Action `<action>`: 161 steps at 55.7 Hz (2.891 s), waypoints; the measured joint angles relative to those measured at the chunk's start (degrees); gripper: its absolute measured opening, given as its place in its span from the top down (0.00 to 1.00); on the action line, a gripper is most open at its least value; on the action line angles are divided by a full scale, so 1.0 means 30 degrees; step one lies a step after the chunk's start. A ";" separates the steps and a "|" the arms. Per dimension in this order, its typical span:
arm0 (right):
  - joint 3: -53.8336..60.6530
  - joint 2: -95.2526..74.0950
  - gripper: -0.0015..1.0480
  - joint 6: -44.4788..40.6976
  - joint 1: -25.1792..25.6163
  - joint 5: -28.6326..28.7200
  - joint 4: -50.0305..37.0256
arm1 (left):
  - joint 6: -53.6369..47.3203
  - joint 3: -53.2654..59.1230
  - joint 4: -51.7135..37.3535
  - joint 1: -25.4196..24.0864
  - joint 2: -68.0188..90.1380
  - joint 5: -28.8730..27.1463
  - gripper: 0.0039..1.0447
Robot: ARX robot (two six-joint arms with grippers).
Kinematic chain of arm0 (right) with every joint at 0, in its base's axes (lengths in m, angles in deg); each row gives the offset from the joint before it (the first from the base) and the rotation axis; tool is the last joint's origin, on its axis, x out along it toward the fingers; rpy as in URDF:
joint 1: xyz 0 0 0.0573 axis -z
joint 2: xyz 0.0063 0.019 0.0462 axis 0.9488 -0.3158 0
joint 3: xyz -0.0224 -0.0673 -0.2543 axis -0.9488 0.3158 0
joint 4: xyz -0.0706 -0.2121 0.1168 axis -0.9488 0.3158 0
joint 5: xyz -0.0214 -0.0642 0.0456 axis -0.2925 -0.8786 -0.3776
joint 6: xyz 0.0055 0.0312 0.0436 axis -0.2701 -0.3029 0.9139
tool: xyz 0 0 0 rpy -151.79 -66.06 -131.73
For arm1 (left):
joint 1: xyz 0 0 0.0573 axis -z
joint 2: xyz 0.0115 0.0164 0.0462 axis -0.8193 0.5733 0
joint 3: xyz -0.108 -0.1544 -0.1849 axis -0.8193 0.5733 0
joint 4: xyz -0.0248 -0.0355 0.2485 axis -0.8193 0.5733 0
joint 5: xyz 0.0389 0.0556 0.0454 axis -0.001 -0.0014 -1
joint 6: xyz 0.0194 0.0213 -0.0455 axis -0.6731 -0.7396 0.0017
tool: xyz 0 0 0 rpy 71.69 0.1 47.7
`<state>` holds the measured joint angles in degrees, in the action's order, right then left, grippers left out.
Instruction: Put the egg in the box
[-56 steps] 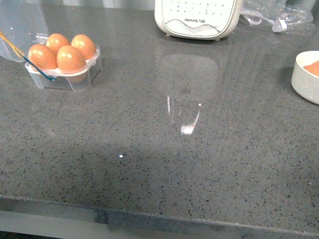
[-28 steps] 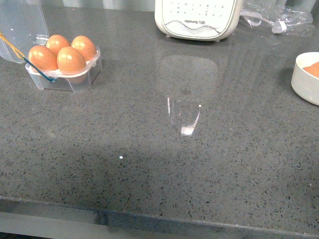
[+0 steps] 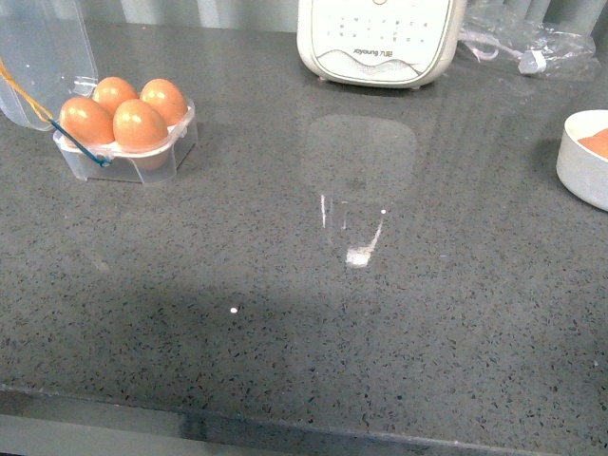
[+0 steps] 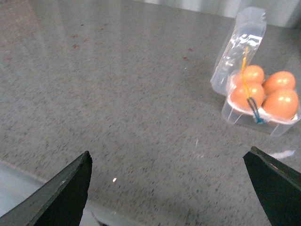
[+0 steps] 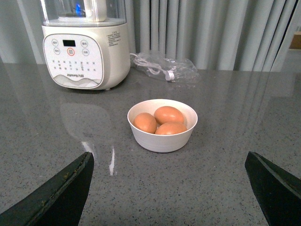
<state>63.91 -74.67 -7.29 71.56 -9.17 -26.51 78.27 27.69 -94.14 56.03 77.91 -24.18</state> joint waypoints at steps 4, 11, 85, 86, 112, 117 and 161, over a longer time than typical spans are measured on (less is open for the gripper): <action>0.0000 0.0000 0.07 0.0007 0.0000 0.0000 0.0000 | -0.0240 -0.0525 -0.2987 -0.0685 0.2900 0.1377 0.06; 0.0000 0.0000 0.07 0.0000 0.0000 0.0000 0.0000 | -0.1494 -0.2157 -0.7497 -0.2397 0.8131 0.3060 0.06; 0.0000 0.0000 0.07 0.0000 0.0000 0.0000 0.0000 | -0.3096 -0.9646 -0.9005 0.1727 1.8731 0.6615 0.06; 0.0000 0.0000 0.07 0.0000 0.0000 0.0000 0.0000 | -0.3096 -0.9595 -0.8939 0.1851 1.8680 0.6630 0.06; 0.0000 0.0000 0.07 0.0000 0.0000 0.0000 0.0000 | -0.3089 -0.8925 -0.7176 0.3410 1.7085 0.6251 0.06; 0.0000 0.0000 0.07 0.0007 0.0000 0.0000 0.0000 | -0.3096 -0.8706 -0.7541 0.2965 1.5992 0.6076 0.06; 0.0000 0.0000 0.07 0.0007 0.0000 0.0000 0.0000 | -0.3730 -0.4299 -0.3104 -0.1078 0.5690 0.6783 0.06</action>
<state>63.91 -74.67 -7.27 71.56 -9.17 -26.51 67.08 14.80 -103.45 52.80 94.98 -3.83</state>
